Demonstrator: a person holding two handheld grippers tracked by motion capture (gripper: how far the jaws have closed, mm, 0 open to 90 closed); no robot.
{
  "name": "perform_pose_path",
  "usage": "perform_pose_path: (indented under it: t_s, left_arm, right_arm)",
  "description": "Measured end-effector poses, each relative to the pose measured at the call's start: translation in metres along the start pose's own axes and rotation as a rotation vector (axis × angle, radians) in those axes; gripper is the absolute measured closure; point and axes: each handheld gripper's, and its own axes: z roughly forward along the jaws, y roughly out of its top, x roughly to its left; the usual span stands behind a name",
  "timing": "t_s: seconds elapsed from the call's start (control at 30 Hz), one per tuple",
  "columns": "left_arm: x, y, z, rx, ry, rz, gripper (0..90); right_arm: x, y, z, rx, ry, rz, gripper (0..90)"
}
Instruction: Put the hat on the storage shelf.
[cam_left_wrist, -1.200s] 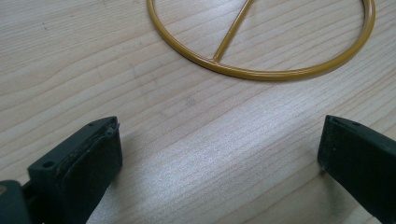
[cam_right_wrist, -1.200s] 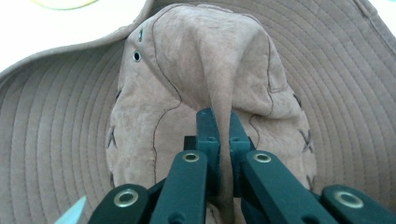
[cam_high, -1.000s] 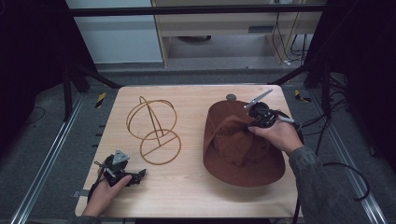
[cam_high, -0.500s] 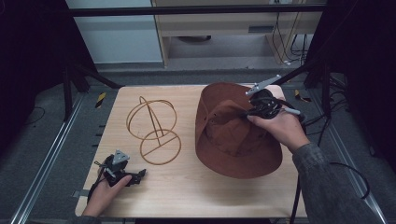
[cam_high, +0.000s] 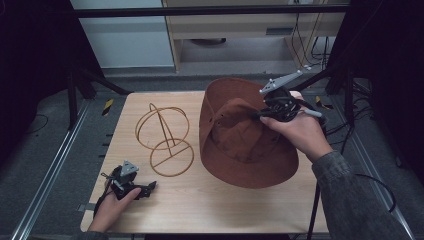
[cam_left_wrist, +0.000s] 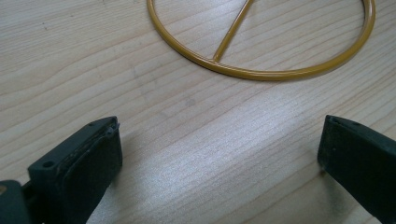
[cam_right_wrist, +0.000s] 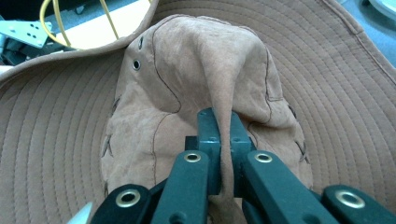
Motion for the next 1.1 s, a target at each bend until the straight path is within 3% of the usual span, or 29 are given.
perform_pose_path:
  t_s: [0.43, 1.1]
  left_arm:
    - [0.000, 0.000, 0.000, 0.001, 0.000, -0.001, 0.0]
    - [0.000, 0.000, 0.000, 0.000, 0.001, -0.005, 0.0]
  right_arm:
    - [0.010, 0.024, -0.014, -0.076, -0.008, 0.011, 89.2]
    - [0.030, 0.068, -0.010, -0.152, -0.022, -0.002, 89.2]
